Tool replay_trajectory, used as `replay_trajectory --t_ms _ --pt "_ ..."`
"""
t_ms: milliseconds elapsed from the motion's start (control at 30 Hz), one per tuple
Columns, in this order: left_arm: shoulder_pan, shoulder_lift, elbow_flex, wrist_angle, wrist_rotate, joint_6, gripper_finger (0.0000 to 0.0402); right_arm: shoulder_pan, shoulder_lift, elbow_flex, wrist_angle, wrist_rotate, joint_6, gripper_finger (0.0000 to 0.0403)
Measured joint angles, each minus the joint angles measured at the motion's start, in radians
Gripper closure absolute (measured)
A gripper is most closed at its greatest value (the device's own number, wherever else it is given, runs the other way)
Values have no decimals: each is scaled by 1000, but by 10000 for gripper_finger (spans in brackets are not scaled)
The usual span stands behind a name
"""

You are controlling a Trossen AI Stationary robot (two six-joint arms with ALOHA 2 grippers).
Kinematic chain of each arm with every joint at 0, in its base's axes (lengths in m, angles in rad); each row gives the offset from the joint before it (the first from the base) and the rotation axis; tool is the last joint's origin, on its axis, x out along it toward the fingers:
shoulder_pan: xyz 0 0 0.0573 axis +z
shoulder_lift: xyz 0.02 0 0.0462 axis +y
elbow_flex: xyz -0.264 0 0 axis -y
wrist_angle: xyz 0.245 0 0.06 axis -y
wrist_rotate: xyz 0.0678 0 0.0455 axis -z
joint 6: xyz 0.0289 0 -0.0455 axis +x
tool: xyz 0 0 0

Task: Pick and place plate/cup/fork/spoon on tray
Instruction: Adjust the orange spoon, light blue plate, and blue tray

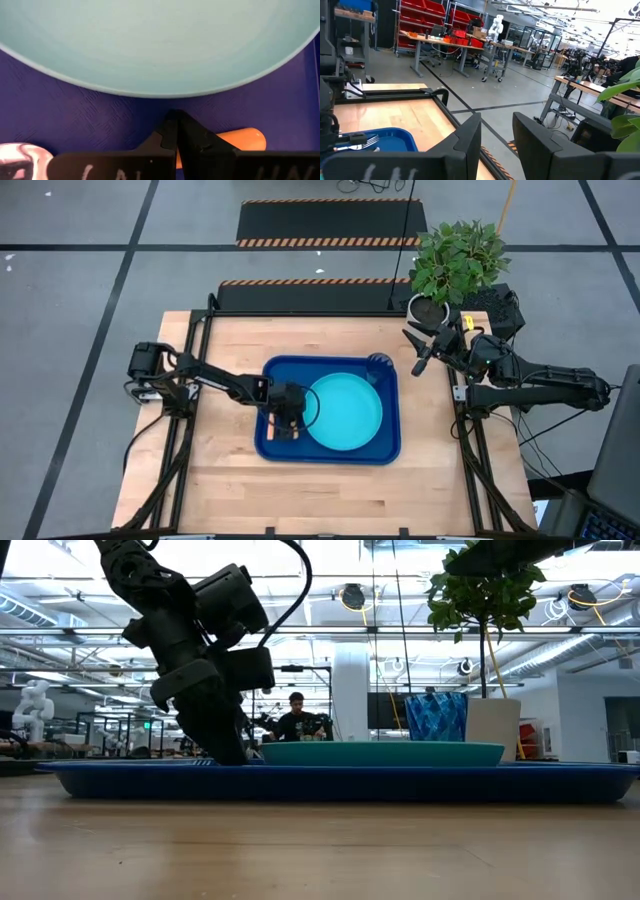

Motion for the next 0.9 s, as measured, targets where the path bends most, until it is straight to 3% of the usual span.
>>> replay_trajectory --t_ms 400,900 --pt "-9 -93 -5 -100 -39 0 401 0 0 0 0 0 0 296" --pt "-34 -95 -4 -93 -46 -23 401 0 0 0 0 0 1 296"
